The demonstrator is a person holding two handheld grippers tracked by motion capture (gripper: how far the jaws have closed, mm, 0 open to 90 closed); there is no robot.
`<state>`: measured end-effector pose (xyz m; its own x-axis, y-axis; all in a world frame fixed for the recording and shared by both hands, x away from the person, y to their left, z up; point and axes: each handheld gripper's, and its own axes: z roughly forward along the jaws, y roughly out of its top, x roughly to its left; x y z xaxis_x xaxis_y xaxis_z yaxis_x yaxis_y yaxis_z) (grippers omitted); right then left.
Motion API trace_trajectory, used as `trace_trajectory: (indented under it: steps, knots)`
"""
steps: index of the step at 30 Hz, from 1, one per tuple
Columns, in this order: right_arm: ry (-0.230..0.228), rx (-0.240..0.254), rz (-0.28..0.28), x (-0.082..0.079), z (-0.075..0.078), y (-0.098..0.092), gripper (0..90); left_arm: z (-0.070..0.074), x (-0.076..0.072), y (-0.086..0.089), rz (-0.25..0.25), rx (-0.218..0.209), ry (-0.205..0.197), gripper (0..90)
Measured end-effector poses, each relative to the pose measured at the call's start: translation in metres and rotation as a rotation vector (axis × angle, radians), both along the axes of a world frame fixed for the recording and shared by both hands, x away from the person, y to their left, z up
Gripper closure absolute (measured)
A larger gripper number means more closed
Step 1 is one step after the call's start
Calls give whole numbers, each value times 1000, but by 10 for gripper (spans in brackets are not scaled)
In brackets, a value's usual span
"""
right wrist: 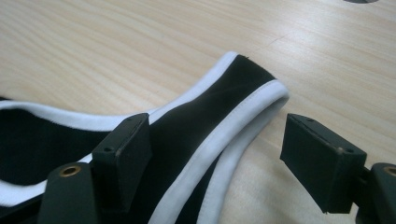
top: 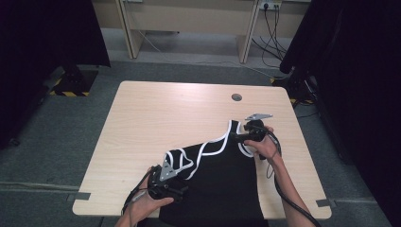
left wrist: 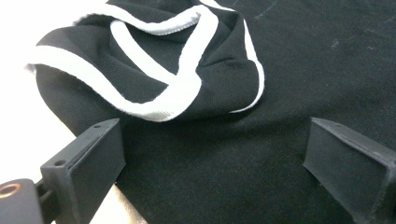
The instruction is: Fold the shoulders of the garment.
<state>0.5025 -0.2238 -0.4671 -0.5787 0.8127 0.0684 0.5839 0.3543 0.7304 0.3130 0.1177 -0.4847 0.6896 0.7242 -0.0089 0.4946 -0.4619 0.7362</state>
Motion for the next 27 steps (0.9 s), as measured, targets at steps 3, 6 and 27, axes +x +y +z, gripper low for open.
trace_trajectory:
  steps: [3, 6, 27]
  knots:
    - [5, -15, -1, 4, -4, 2, 289, 0, 0, 0, 0, 0, 0, 44]
    - [-29, -43, 33, 5, -9, 4, 385, 0, 0, 0, 0, 1, -1, 44]
    - [-139, 78, 202, -36, 17, 3, 837, 0, 0, 0, 2, 0, -1, 44]
